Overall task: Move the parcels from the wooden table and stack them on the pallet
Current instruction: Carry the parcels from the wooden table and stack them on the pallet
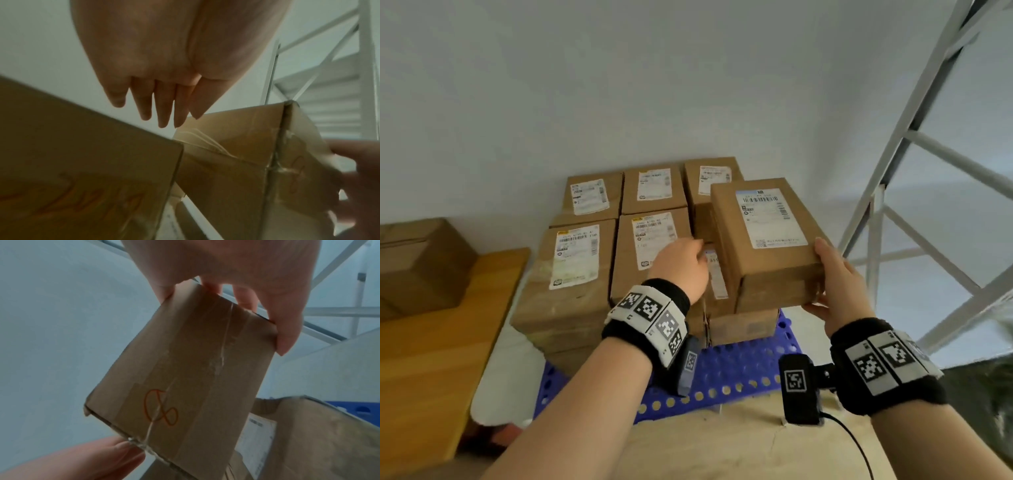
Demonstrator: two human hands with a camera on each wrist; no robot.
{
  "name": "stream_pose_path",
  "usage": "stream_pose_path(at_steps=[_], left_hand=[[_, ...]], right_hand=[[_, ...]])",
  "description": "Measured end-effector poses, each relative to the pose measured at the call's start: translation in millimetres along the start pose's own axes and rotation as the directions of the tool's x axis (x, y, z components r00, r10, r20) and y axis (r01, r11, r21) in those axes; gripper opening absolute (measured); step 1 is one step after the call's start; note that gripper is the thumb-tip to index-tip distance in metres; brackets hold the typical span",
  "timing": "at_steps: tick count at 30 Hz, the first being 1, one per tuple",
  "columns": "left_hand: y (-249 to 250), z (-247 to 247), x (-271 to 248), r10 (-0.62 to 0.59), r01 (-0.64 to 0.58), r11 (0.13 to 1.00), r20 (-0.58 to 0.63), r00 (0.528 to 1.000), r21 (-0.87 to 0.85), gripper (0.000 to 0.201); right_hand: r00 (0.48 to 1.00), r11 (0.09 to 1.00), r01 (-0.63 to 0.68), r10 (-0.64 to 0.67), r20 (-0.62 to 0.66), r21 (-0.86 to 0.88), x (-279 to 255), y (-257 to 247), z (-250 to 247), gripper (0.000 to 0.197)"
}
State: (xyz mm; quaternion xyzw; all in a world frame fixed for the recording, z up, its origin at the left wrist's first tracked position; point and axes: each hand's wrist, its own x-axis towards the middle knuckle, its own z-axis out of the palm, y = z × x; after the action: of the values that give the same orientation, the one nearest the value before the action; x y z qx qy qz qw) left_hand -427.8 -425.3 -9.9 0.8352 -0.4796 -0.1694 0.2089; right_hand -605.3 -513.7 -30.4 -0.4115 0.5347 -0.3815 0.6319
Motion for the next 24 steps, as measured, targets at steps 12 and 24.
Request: stream_pose_path(at_steps=[12, 24], left_hand=[[-19.4, 23.8, 7.3, -0.005, -0.003, 0.974, 0.033, 0.999, 0.226, 0.049], [-25.6, 23.4, 9.3, 0.01, -0.024, 0.977, 0.067, 0.998, 0.213, 0.049]], right_hand=[[0.997, 0.981, -0.01, 0.024, 0.072, -0.192, 24.0, 30.5, 29.2, 0.021], [0.993, 0.926, 0.114, -0.098, 0.061, -0.361, 34.9, 36.4, 38.6, 0.045]])
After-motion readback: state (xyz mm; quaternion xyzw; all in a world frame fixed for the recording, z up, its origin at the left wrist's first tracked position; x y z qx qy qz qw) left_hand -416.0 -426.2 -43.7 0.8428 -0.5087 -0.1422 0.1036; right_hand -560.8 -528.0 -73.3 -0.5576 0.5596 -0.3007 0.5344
